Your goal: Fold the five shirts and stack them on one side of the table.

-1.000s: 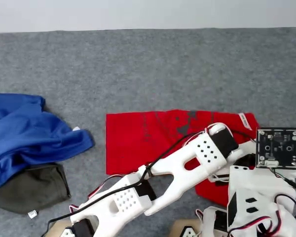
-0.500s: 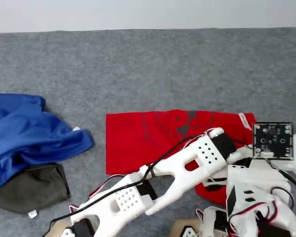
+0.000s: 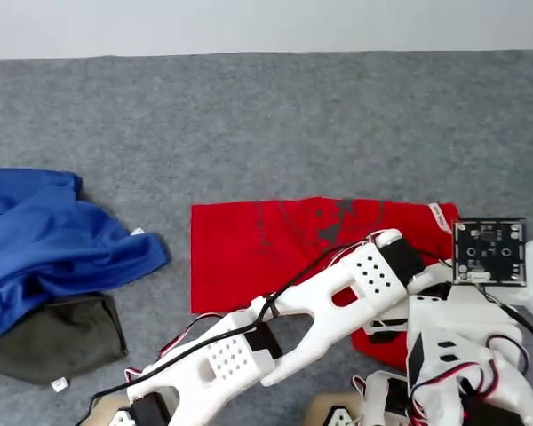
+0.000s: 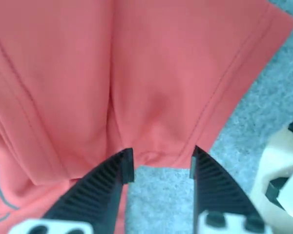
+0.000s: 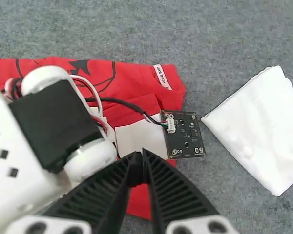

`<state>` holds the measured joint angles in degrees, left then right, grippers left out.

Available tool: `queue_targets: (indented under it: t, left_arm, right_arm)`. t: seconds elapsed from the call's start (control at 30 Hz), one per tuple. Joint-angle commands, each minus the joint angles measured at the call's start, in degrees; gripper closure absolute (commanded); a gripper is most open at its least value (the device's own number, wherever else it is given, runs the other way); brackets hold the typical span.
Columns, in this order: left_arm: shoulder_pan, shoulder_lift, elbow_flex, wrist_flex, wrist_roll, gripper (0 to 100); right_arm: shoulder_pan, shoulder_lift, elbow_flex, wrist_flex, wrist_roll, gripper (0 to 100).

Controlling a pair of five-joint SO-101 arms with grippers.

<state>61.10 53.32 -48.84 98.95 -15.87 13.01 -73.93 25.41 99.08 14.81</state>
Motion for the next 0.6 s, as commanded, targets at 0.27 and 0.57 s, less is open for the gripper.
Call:
queue_targets:
  t: [0.27,0.57]
  left_arm:
    - [5.5,-0.5,5.4,1.7,-0.4,80]
    - [5.5,-0.5,5.6,1.7,-0.4,80]
  right_arm:
    - [-0.7,0.6,-10.0,-9.9,-0.2,97.9]
    - [-0.7,0.6,-9.8,-10.8,-0.2,97.9]
